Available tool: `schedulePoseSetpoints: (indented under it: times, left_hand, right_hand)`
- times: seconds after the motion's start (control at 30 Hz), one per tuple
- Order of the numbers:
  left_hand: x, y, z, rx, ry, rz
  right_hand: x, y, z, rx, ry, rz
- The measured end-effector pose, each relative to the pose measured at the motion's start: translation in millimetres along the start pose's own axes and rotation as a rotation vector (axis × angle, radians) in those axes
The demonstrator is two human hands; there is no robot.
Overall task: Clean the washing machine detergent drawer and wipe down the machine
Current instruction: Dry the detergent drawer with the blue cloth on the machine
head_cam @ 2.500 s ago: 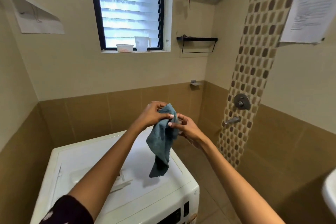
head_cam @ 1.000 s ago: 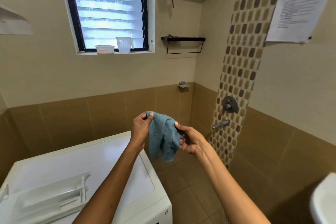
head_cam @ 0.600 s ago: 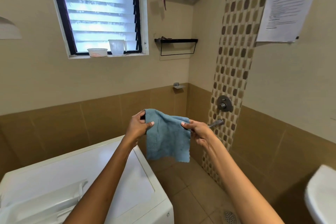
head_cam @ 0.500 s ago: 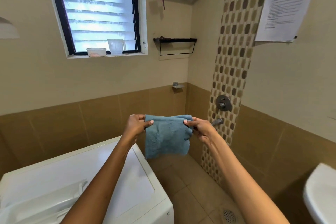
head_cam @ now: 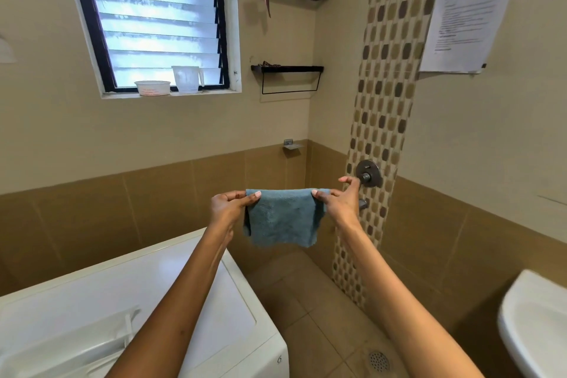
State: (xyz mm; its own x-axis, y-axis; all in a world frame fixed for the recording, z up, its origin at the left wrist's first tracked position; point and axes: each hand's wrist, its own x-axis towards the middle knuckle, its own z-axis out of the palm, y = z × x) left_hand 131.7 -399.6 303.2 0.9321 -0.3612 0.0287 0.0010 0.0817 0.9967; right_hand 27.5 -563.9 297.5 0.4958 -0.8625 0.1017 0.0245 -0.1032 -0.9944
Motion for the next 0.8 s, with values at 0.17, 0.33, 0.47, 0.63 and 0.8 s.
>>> schedulePoseSetpoints:
  times: [0.17,0.33,0.47,0.63,0.8]
  left_hand:
    - [1,-5,1,-0.072,-0.034,0.027]
    - [5,-12,1,0.016,-0.044,0.198]
    - [3,-17,-2,0.167,-0.162,0.234]
    - [0,-22,-3,0.391,-0.267,0.224]
    - [0,-17,-1,0.248,-0.302,0.186]
  right_hand:
    - [-5,-4,-1,0.075,-0.128,-0.137]
    - [-9,-2,-2,0.043,-0.258,-0.27]
    - [-8,-2,-9,-0.016,-0.395,-0.254]
    - [-3,-1,-10,-0.105,-0.238,-0.155]
    - [3,2,-13,0.18,-0.26,0.304]
